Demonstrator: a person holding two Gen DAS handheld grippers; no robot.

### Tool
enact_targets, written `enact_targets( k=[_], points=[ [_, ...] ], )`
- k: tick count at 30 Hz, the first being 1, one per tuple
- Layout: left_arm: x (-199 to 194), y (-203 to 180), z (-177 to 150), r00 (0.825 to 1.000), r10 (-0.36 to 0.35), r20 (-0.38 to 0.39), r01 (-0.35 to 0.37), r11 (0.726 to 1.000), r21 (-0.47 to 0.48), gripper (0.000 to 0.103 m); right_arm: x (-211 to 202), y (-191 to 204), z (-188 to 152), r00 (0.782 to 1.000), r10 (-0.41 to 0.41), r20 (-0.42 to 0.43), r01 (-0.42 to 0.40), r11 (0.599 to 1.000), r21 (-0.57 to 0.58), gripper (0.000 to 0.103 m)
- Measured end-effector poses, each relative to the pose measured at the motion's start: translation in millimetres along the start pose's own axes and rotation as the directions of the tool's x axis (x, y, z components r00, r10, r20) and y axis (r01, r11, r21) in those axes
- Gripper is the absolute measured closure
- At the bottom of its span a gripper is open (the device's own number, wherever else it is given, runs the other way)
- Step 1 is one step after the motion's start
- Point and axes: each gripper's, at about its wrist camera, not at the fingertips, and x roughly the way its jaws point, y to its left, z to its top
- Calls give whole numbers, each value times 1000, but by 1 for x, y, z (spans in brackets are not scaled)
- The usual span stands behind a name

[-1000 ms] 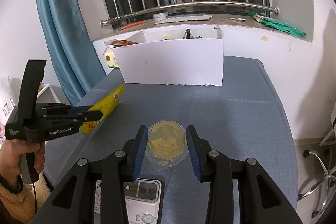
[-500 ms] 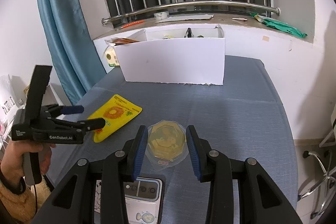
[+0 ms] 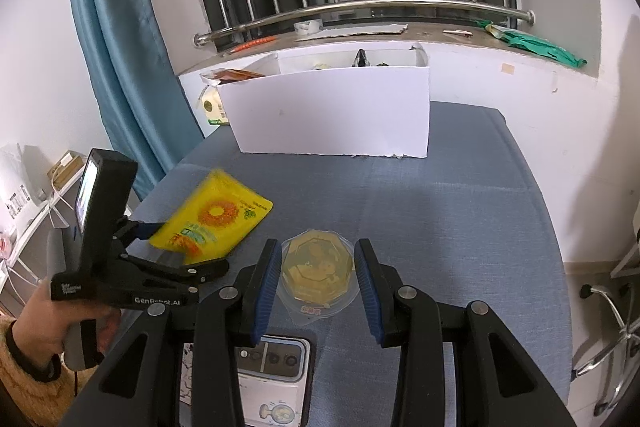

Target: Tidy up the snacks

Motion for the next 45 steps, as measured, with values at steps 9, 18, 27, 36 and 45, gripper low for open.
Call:
enact_targets(
  k=[9, 18, 27, 36, 45],
  points=[
    [-18, 23, 2, 994, -101, 50, 104, 992, -73, 74, 1, -1, -1, 1000, -6, -7, 6, 1000, 2, 62],
    [-43, 33, 10, 984, -138, 113, 149, 985, -91, 77, 0, 4, 2, 1000, -2, 0, 2, 1000, -7, 62],
    [-82, 43, 33, 963, -162, 217, 184, 979, -86, 77, -6, 7, 13, 1000, -2, 27, 2, 1000, -15, 62],
    [-129, 37, 96, 924, -168, 344, 180, 984, -1, 77, -23, 12, 79, 992, 13, 128, -5, 998, -59, 62],
    [-118, 41, 210, 916, -176, 361, 174, 984, 39, 77, 6, -16, 186, 985, 11, 171, -9, 1000, -11, 62]
  ],
)
